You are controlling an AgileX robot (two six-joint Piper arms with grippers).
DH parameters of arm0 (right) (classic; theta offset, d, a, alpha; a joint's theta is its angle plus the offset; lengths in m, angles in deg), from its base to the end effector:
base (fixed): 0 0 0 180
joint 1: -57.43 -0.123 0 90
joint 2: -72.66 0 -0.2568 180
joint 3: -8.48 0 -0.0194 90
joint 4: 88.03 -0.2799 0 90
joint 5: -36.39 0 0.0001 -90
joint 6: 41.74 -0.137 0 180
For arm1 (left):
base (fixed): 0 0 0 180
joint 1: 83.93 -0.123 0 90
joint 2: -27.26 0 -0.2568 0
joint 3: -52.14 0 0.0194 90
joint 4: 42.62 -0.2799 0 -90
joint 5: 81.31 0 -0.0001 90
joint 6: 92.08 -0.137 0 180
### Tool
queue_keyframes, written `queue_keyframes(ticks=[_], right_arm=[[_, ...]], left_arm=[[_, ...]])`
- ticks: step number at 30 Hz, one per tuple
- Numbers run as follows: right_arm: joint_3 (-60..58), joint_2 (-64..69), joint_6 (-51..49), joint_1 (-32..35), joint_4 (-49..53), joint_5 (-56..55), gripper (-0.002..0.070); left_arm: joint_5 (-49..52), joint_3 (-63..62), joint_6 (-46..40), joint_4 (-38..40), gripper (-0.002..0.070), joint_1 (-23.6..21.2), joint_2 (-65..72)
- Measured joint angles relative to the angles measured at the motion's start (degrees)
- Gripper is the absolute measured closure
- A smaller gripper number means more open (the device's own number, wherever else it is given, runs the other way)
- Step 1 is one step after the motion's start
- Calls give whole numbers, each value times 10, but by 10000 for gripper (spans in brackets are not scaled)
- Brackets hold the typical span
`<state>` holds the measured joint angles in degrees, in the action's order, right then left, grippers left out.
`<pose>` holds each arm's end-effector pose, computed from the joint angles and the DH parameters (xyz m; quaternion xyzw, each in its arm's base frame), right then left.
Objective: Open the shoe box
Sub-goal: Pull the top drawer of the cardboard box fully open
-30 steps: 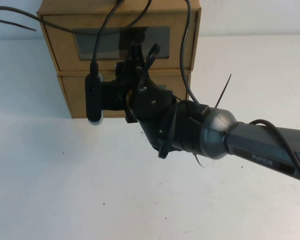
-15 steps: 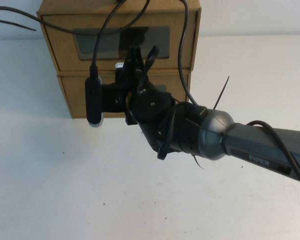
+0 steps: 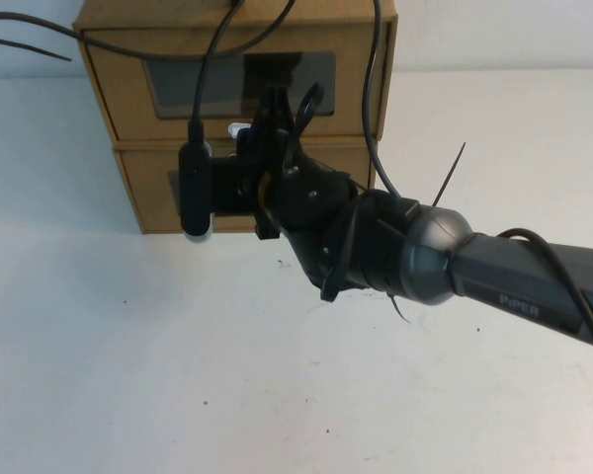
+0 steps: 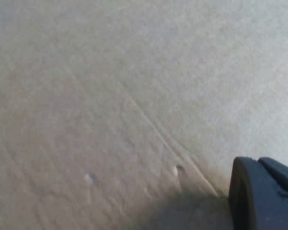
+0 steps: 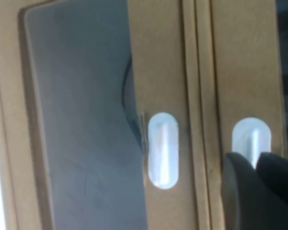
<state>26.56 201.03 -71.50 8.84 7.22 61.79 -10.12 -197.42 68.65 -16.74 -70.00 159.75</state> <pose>0.4055 0.3712 0.2076 -0.5940 0.5343 -0.2621 0.5414 0.4777 -0.1768 0.3732 0.2719 0.8555 -0.2054 0.3899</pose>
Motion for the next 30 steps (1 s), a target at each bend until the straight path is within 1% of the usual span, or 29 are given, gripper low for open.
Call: queue_keyframes(ticks=[7, 14, 16, 22, 30], right_arm=[[3, 0, -1, 0, 0, -11, 617], [3, 0, -6, 0, 0, -11, 529], [3, 0, -15, 0, 1, -7, 515], [3, 0, -55, 0, 1, 9, 505], [3, 0, -78, 0, 1, 21, 503]], left_arm=[[-1, 0, 0, 0, 680, 0, 0], [-1, 0, 0, 0, 680, 0, 0], [-1, 0, 0, 0, 680, 0, 0], [-1, 0, 6, 0, 680, 0, 0], [-1, 0, 54, 0, 680, -1, 0]])
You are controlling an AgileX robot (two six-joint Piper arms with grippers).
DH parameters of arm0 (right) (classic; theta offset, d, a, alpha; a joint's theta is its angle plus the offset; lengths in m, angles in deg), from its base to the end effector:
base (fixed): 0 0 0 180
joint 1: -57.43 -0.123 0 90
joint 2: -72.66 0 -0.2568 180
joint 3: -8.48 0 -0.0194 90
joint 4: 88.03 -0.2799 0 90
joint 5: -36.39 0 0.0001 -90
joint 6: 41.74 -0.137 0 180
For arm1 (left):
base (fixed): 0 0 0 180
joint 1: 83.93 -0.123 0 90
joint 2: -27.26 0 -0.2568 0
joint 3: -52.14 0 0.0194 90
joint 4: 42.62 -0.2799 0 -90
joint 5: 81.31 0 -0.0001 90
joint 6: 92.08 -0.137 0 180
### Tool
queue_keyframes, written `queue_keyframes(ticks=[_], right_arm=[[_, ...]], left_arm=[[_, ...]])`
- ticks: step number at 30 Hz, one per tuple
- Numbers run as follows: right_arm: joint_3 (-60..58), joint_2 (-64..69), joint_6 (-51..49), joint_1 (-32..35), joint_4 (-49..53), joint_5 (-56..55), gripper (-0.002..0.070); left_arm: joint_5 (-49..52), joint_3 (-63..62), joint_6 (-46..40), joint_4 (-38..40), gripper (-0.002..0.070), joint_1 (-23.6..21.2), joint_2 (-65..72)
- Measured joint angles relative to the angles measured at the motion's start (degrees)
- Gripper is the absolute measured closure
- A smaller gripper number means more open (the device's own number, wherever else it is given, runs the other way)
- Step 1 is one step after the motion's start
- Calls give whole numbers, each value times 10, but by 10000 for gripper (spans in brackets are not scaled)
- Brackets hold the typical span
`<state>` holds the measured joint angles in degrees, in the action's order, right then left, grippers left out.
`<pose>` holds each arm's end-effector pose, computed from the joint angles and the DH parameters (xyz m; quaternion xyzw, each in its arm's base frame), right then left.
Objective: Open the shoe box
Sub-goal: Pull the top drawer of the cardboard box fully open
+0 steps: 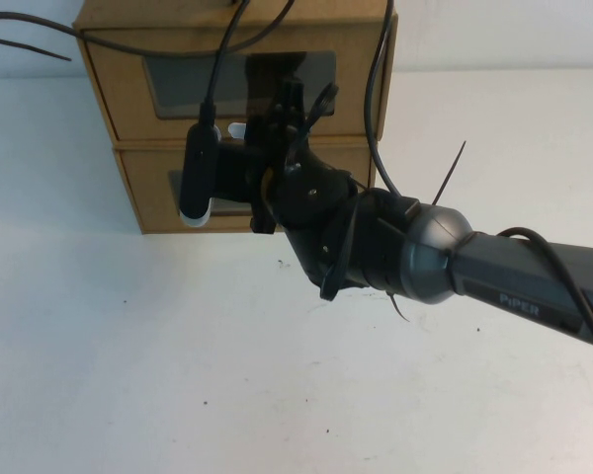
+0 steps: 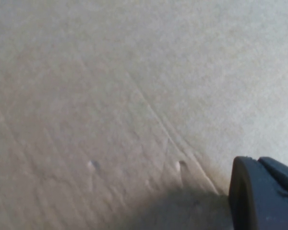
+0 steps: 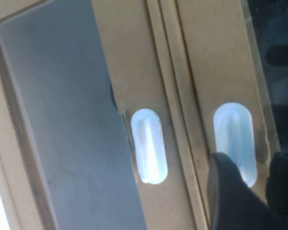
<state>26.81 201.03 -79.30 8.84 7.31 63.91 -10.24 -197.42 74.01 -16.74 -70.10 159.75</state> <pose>0.4079 0.3671 0.2106 -0.5456 0.5780 -0.2395 0.5576 0.4782 -0.1760 0.3733 0.2305 0.8672 -0.2231 0.3810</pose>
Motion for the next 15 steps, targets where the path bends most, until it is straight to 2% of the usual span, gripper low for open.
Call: queue_keyframes(ticks=[15], right_arm=[[0, 0, -1, 0, 0, -5, 504]], left_arm=[[-1, 0, 20, 0, 680, 0, 0]])
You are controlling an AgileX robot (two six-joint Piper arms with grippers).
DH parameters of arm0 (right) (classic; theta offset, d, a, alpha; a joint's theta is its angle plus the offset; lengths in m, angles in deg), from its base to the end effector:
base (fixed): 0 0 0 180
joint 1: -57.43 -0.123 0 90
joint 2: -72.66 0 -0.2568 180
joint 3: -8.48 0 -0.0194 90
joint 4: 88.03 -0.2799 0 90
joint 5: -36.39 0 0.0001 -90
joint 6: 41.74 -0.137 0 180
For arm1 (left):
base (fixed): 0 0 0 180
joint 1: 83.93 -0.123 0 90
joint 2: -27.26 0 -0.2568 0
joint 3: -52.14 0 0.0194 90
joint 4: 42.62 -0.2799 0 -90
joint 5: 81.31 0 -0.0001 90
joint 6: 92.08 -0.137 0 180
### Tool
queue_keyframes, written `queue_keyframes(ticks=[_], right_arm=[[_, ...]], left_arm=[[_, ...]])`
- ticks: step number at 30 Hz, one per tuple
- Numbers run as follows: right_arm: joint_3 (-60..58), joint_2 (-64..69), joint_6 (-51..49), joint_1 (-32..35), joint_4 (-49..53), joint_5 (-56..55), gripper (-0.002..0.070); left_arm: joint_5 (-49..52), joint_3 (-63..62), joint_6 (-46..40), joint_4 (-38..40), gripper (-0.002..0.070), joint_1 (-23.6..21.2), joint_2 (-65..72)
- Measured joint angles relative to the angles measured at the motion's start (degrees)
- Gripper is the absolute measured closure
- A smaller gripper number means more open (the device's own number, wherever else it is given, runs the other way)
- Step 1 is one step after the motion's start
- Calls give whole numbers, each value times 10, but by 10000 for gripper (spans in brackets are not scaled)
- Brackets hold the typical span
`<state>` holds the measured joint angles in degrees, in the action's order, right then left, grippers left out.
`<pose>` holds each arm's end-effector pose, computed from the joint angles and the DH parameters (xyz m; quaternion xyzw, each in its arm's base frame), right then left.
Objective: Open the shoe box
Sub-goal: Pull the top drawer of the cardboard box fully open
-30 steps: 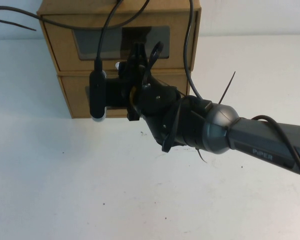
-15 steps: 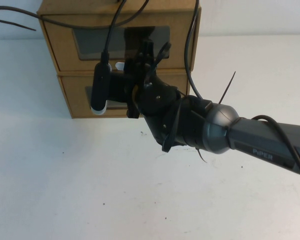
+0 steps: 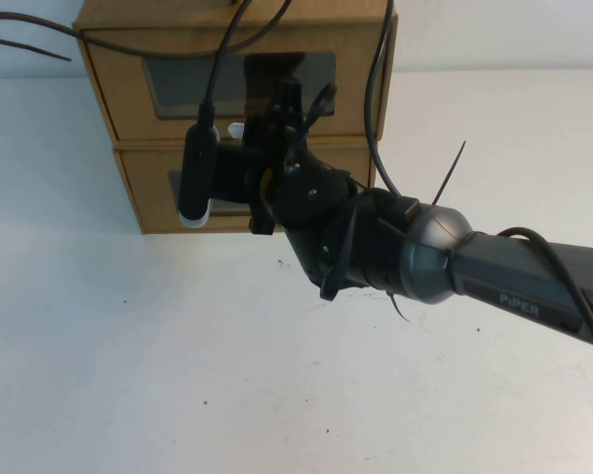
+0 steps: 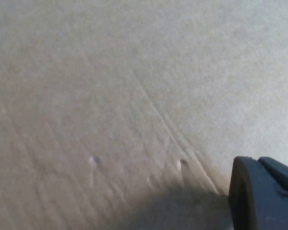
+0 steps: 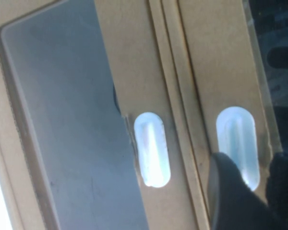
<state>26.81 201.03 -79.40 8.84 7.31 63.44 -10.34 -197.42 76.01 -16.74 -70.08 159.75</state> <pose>0.4075 0.3681 0.2103 -0.5473 0.5772 -0.2358 0.5583 0.4783 -0.1762 0.3735 0.2152 0.8707 -0.2298 0.3778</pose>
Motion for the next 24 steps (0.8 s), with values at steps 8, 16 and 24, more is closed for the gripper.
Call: queue_keyframes(ticks=[8, 16, 24], right_arm=[[0, 0, 0, 0, 0, -14, 504], [0, 1, 0, 2, 0, -21, 504], [1, 11, 0, 12, 4, -24, 503]], left_arm=[[0, 0, 0, 14, 680, 0, 2], [0, 0, 0, 17, 680, 0, 2], [-1, 0, 0, 17, 680, 0, 2]])
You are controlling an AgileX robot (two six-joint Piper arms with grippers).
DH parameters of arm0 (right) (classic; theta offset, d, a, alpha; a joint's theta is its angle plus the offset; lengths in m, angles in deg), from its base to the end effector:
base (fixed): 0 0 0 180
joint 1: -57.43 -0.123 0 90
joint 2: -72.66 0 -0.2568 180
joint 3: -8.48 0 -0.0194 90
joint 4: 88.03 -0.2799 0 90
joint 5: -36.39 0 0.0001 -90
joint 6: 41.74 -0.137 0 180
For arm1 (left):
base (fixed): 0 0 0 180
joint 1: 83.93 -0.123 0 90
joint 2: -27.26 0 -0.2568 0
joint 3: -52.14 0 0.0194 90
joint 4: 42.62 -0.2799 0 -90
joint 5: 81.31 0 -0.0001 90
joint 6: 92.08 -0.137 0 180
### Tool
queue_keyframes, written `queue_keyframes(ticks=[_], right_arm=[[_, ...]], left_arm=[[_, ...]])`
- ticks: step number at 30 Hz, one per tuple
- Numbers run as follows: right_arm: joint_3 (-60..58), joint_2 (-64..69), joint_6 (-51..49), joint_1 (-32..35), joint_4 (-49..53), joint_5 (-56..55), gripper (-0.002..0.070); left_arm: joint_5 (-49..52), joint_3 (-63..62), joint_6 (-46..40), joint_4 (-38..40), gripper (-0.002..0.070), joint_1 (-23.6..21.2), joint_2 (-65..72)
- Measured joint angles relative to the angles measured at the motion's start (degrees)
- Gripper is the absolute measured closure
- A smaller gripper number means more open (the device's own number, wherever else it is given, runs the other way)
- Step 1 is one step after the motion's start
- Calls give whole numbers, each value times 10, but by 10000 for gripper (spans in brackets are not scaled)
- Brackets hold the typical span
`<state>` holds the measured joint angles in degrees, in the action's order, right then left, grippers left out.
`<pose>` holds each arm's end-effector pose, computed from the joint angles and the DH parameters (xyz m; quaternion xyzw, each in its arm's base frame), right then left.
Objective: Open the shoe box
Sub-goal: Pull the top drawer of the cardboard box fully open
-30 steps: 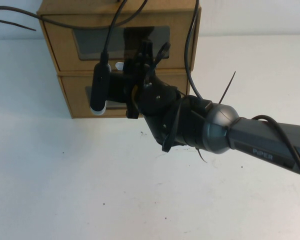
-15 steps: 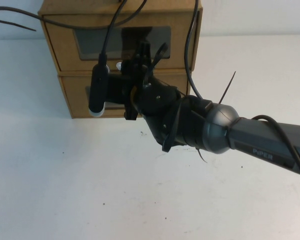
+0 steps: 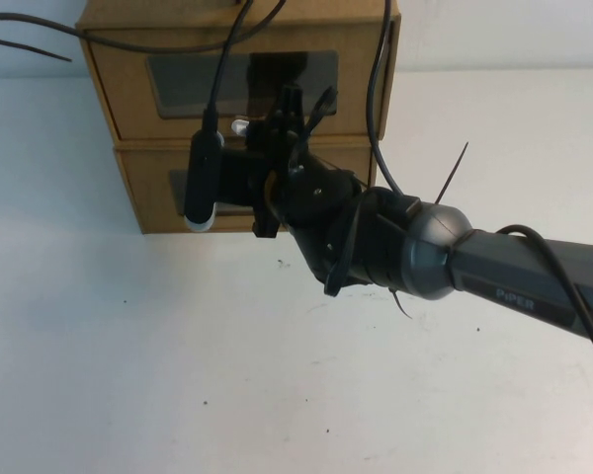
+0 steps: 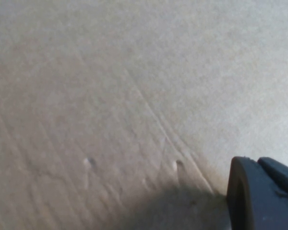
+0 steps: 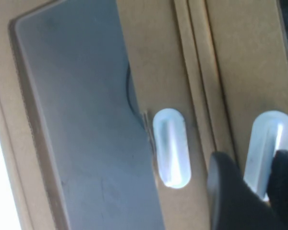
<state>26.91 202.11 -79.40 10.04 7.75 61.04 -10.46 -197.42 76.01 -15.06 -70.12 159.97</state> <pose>0.4140 0.3660 0.1997 -0.5585 0.5757 -0.2277 0.5521 0.4780 -0.1792 0.3733 0.2146 0.8680 -0.2439 0.3755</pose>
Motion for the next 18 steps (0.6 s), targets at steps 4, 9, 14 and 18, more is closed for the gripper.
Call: queue_keyframes(ticks=[4, 9, 14, 18], right_arm=[[12, 5, 0, 0, -1, -1, 503], [42, 23, 0, 0, -4, -1, 504], [51, 29, 0, -2, -4, 7, 513], [54, 29, 0, -2, -4, 11, 584]], left_arm=[[-1, 0, 0, 0, 680, 0, 0], [-1, 0, 1, 2, 680, 0, 0], [-1, 0, 1, 3, 680, 0, 0], [-1, 0, 1, 4, 680, 0, 0]])
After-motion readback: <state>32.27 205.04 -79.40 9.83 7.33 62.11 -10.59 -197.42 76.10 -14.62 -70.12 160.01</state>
